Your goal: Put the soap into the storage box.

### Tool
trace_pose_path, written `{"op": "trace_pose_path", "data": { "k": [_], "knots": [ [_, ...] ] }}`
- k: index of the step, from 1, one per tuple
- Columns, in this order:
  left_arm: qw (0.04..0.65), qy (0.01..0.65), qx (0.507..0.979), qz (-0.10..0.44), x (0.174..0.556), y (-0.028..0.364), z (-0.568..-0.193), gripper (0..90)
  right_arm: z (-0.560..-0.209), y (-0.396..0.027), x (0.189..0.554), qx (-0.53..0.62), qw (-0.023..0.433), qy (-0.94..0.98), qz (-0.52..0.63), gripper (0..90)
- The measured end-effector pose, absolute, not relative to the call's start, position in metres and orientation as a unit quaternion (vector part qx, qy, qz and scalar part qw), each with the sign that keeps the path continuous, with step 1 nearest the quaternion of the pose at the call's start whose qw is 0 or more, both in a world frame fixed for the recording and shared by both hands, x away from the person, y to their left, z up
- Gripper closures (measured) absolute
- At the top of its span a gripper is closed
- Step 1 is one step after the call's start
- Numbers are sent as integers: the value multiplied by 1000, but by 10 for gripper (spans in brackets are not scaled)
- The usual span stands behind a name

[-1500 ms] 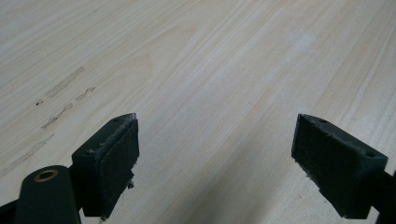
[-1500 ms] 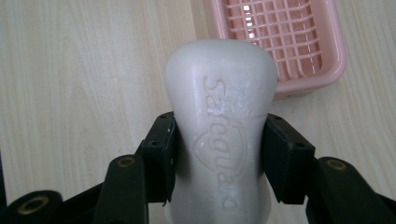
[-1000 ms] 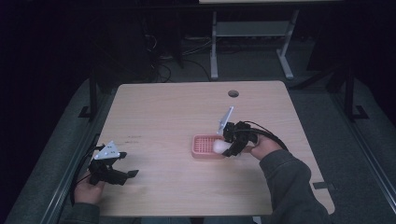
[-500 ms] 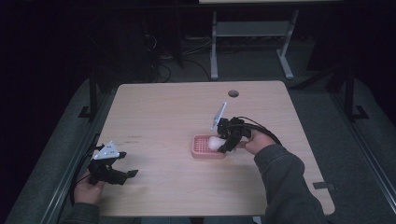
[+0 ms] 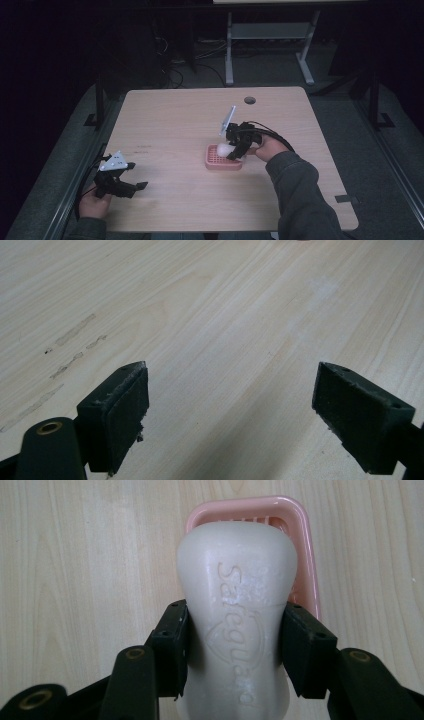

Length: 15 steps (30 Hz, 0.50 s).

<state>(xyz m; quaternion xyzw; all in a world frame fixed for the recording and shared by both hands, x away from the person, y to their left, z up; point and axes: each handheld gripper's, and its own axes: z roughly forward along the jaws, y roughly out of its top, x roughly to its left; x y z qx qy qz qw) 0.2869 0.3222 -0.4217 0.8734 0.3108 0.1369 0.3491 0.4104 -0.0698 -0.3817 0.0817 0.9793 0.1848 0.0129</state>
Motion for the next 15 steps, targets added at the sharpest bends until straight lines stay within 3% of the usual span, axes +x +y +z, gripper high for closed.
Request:
{"op": "trace_pose_path", "data": {
  "k": [15],
  "knots": [
    [350,310,873,138,287,323,-422,149,-396,-56,417,80,11,982,173,493]
  ]
}}
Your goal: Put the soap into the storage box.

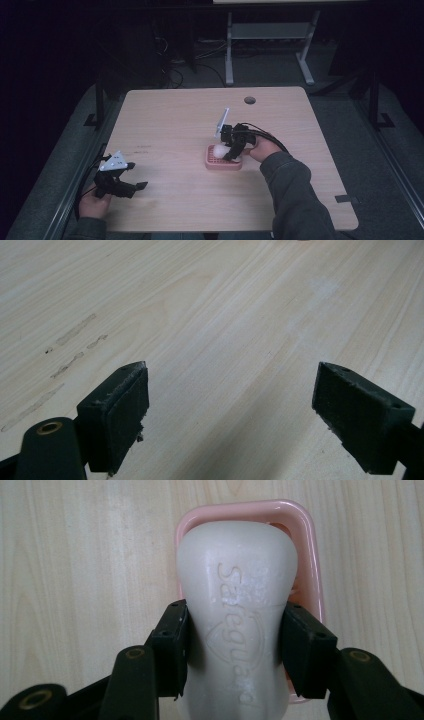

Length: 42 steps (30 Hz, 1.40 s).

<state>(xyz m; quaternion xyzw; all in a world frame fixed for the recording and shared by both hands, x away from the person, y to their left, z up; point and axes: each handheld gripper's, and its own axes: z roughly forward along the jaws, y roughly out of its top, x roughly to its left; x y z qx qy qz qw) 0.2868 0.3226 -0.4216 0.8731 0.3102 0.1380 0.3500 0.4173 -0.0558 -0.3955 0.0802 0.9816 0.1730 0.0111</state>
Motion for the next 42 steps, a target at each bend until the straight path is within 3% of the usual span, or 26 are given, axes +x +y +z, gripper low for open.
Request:
{"op": "trace_pose_path", "data": {
  "k": [42],
  "knots": [
    [350,310,873,138,287,323,-422,149,-415,-37,429,82,17,984,158,492]
  ]
}}
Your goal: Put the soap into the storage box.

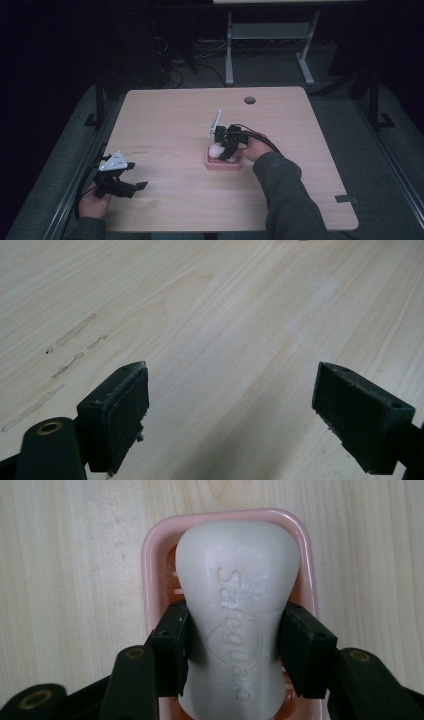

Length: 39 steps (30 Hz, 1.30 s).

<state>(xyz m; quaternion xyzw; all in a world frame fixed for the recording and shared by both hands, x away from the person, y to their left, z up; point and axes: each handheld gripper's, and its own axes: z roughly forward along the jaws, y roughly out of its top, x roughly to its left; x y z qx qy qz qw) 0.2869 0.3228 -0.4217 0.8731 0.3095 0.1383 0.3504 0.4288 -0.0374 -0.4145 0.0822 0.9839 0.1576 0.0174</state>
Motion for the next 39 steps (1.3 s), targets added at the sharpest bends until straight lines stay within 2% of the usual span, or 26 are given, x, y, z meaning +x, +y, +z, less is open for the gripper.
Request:
{"op": "trace_pose_path", "data": {
  "k": [17,26,39],
  "knots": [
    [349,310,874,137,287,323,-422,149,-420,-35,428,83,19,987,139,480],
    [348,309,875,136,287,322,-422,149,-419,-36,427,87,21,986,139,403],
    [348,309,875,137,287,322,-422,149,-409,-43,426,96,19,981,165,392]
  ]
}}
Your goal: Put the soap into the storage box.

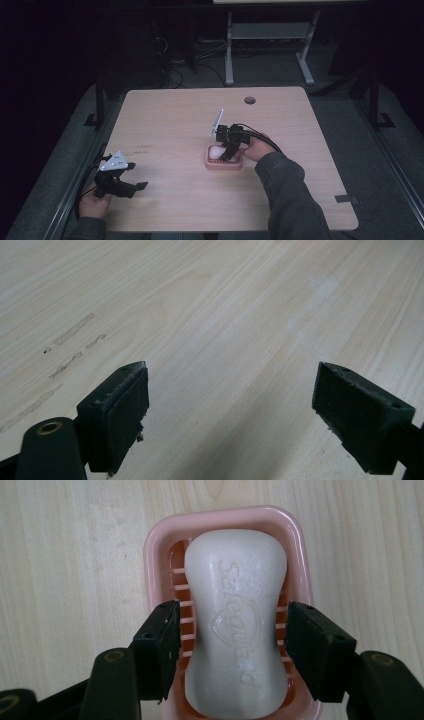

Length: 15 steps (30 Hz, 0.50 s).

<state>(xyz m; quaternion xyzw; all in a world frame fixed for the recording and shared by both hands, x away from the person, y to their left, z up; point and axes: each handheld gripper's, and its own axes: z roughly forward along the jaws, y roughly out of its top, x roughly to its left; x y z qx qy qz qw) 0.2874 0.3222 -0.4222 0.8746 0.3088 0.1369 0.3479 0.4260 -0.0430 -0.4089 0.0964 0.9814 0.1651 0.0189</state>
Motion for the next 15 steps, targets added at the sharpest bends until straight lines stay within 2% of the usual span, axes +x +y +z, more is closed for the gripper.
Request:
{"op": "trace_pose_path", "data": {
  "k": [15],
  "knots": [
    [348,308,875,137,287,322,-423,149,-397,-52,422,107,22,977,183,387]
  ]
}}
